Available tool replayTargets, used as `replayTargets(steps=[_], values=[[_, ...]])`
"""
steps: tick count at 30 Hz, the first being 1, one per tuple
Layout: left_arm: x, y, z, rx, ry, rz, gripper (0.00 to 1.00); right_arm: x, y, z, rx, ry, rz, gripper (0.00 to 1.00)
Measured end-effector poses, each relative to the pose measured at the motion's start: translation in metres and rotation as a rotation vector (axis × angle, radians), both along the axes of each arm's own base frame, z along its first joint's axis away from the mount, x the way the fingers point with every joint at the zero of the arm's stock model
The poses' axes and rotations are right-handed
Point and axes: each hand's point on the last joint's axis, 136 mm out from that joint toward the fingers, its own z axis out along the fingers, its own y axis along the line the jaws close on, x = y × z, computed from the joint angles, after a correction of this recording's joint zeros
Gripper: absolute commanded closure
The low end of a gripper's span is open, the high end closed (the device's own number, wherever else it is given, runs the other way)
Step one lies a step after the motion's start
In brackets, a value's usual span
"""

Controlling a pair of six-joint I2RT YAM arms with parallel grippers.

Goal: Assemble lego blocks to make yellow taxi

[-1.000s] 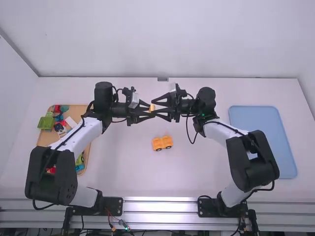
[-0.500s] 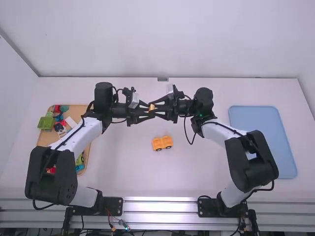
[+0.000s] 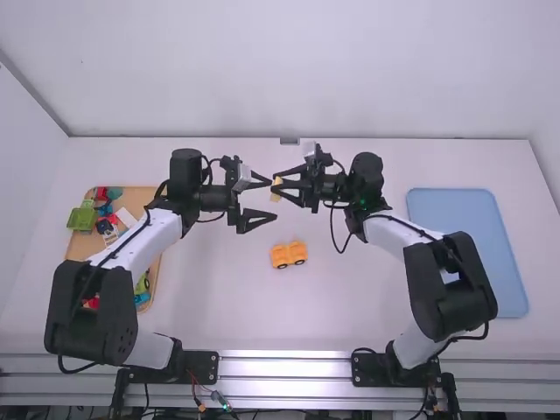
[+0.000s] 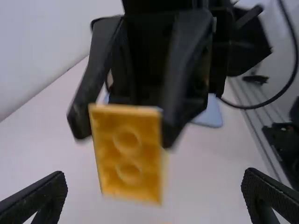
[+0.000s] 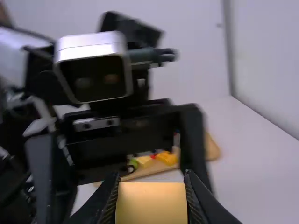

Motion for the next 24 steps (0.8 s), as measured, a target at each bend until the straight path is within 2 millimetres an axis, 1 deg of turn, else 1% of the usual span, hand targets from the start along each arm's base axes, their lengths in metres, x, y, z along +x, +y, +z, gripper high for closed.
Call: replayTargets(steps=[1,2,3,4,5,6,7,8,9,10,11,13,14,16,19,20,21,24], values=[[0.004,0.002,-0.006,0.025,0.019,0.035,0.01,0.012,-0.009,-0.012,-0.026,0.074,-0.059,1.00],[0.007,0.004,-0.011,0.045,0.030,0.061,0.01,0.017,-0.013,-0.017,-0.039,0.102,-0.084,1.00],[0.014,0.009,-0.019,0.084,0.043,0.113,0.01,0.032,-0.029,-0.037,-0.092,0.211,-0.172,1.00],[0.016,0.010,-0.021,0.095,0.046,0.126,0.01,0.035,-0.036,-0.048,-0.121,0.259,-0.203,1.00],[0.022,0.014,-0.026,0.126,0.049,0.170,0.01,0.043,-0.051,-0.070,-0.193,0.363,-0.279,1.00],[0.026,0.016,-0.028,0.141,0.050,0.194,0.01,0.044,-0.057,-0.079,-0.230,0.409,-0.307,1.00],[0.029,0.019,-0.031,0.156,0.055,0.222,0.01,0.045,-0.066,-0.093,-0.292,0.471,-0.350,1.00],[0.035,0.023,-0.033,0.176,0.050,0.259,0.01,0.041,-0.075,-0.109,-0.382,0.530,-0.392,1.00],[0.039,0.026,-0.034,0.188,0.047,0.284,0.01,0.036,-0.082,-0.120,-0.470,0.580,-0.425,1.00],[0.042,0.027,-0.035,0.196,0.044,0.300,0.01,0.032,-0.085,-0.126,-0.526,0.604,-0.443,1.00],[0.046,0.030,-0.035,0.206,0.037,0.323,0.01,0.025,-0.093,-0.136,-0.640,0.632,-0.477,1.00],[0.050,0.032,-0.035,0.214,0.027,0.347,0.01,0.016,-0.101,-0.144,-0.765,0.662,-0.523,1.00],[0.052,0.034,-0.035,0.218,0.021,0.359,0.01,0.009,-0.109,-0.149,-0.867,0.680,-0.568,1.00],[0.057,0.036,-0.033,0.222,0.000,0.380,0.01,-0.005,-0.121,-0.158,-1.004,0.715,-0.636,1.00],[0.060,0.037,-0.030,0.223,-0.019,0.391,0.01,-0.017,-0.130,-0.166,-1.083,0.746,-0.683,1.00],[0.061,0.037,-0.030,0.223,-0.023,0.395,0.01,-0.017,-0.133,-0.170,-1.091,0.754,-0.720,1.00],[0.062,0.037,-0.029,0.223,-0.025,0.396,0.01,-0.016,-0.133,-0.172,-1.089,0.754,-0.731,1.00],[0.064,0.038,-0.028,0.222,-0.034,0.404,0.01,-0.014,-0.137,-0.190,-1.034,0.807,-0.847,1.00]])
